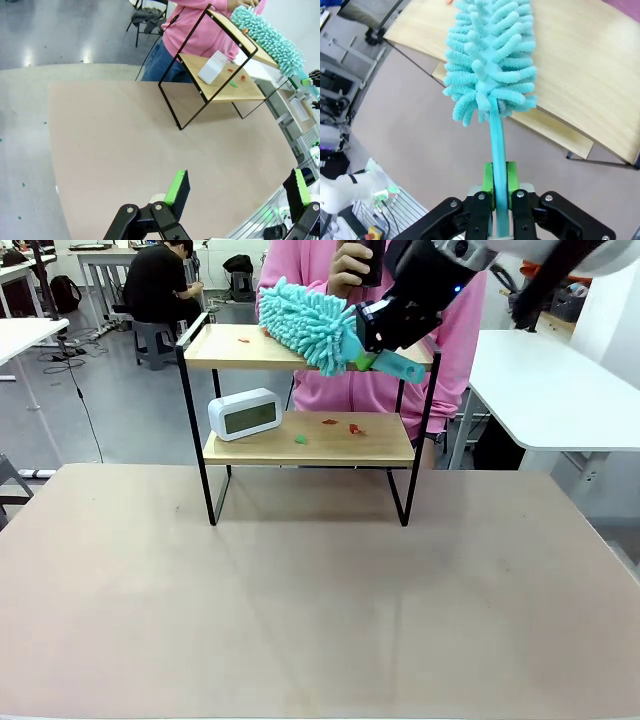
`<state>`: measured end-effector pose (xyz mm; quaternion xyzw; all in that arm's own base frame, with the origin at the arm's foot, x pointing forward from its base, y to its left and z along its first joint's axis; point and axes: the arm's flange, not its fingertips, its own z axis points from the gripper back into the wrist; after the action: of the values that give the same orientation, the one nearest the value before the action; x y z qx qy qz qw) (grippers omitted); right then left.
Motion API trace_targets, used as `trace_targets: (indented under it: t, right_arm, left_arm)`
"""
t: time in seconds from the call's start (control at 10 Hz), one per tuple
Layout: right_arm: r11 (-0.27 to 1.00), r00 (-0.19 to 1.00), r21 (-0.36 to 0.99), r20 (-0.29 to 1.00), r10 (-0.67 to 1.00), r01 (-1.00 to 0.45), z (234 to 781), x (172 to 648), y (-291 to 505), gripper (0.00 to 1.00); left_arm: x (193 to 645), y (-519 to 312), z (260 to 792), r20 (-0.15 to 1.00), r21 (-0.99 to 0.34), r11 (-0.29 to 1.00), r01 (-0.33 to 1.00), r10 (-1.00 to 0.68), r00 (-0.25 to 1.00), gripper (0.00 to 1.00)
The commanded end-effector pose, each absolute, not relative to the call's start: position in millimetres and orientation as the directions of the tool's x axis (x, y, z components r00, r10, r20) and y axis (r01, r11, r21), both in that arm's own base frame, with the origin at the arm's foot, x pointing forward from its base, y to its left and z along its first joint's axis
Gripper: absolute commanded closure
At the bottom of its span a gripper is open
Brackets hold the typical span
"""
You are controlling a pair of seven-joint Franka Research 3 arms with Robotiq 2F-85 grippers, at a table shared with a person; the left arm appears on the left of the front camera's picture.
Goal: Clean the shelf.
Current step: Clean the specific tier of the Shelf with the Duster once objects are removed.
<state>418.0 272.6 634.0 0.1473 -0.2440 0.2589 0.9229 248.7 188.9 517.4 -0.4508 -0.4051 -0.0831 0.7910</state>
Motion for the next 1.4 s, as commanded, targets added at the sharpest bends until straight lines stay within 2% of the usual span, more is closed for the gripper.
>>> trace_targets:
  t: [0.0,0.2,0.5,0.6,0.7,0.8,1.3]
  right_arm:
    - [0.748,0.728,0.204,0.488,0.481,-0.631,638,425,272,0.88]
    - [0.663,0.700,0.275,0.463,0.543,-0.696,642,426,269,0.88]
    - [0.543,0.600,0.258,0.390,0.699,-0.799,652,424,239,0.88]
    - [0.451,0.535,0.298,0.341,0.773,-0.842,657,417,225,0.88]
    - [0.304,0.458,0.421,0.335,0.823,-0.855,662,409,210,0.88]
    - [0.233,0.451,0.519,0.345,0.823,-0.822,668,405,193,0.88]
    - [0.228,0.546,0.627,0.377,0.748,-0.745,659,404,150,0.88]
  left_arm:
    - [249,187,519,0.732,-0.634,0.576,0.516,0.231,0.641,0.00]
    - [249,187,519,0.732,-0.634,0.576,0.516,0.231,0.641,0.00]
    - [249,187,519,0.732,-0.634,0.576,0.516,0.231,0.641,0.00]
    - [249,187,519,0.732,-0.634,0.576,0.516,0.231,0.641,0.00]
    - [249,187,519,0.732,-0.634,0.576,0.516,0.231,0.641,0.00]
    - [249,187,519,0.732,-0.634,0.576,0.516,0.231,0.641,0.00]
    - [249,187,519,0.732,-0.634,0.576,0.516,0.231,0.641,0.00]
